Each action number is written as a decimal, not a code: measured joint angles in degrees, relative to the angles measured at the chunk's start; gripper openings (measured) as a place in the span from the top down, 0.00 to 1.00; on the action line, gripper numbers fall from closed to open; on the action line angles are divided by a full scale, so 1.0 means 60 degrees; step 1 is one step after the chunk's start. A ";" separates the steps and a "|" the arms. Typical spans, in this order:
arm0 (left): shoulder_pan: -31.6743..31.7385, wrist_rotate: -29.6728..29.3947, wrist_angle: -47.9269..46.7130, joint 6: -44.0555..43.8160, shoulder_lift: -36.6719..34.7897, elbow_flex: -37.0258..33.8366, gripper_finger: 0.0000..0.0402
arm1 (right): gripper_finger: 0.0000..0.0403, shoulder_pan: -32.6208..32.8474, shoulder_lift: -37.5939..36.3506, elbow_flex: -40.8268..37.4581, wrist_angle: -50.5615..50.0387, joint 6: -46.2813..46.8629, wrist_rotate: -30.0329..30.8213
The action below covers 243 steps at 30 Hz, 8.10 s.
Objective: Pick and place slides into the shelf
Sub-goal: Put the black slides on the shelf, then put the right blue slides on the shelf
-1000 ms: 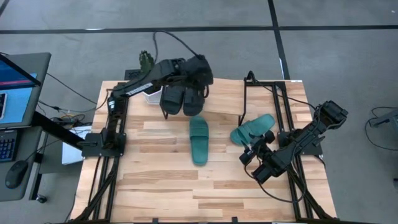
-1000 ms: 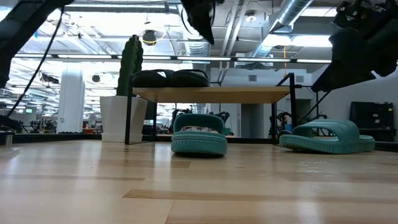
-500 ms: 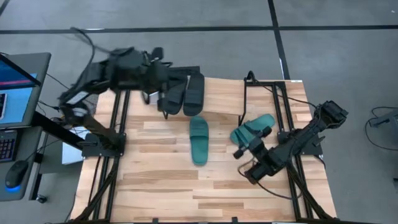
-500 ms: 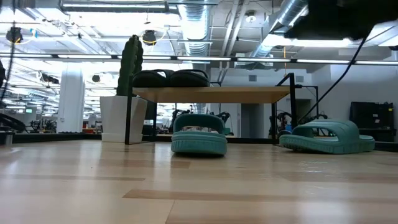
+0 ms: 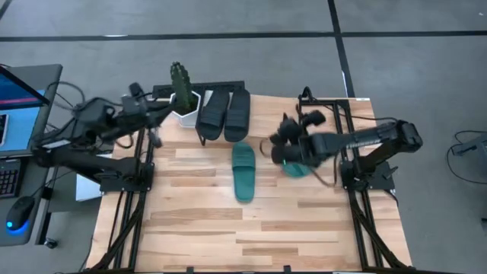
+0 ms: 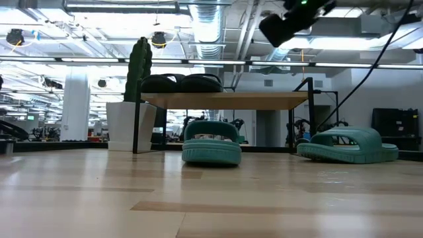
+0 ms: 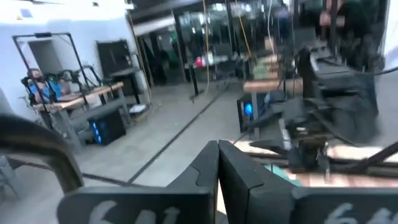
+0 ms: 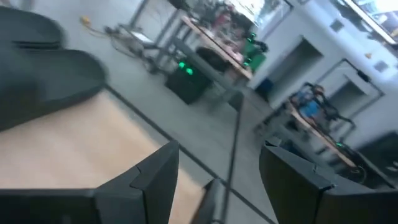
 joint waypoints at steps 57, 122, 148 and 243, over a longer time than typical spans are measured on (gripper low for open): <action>0.0000 0.0548 -0.3773 -0.6182 -0.4837 -0.3251 1.00 | 0.97 -0.5356 0.0120 0.1356 0.3752 -0.5672 -1.2692; 0.0004 0.0293 -0.4520 -0.6062 -0.4837 -0.3251 1.00 | 1.00 -0.2861 0.4311 0.7151 -0.2649 -0.4869 -1.1034; 0.0002 0.0296 -0.4576 -0.6610 -0.4838 -0.3249 1.00 | 1.00 0.2029 -0.0431 -0.1680 -0.2198 0.5418 -0.4102; 0.0004 0.0298 -0.4583 -0.6645 -0.4838 -0.3251 1.00 | 1.00 0.1687 -0.0419 -0.2740 -0.4287 0.4775 -1.0723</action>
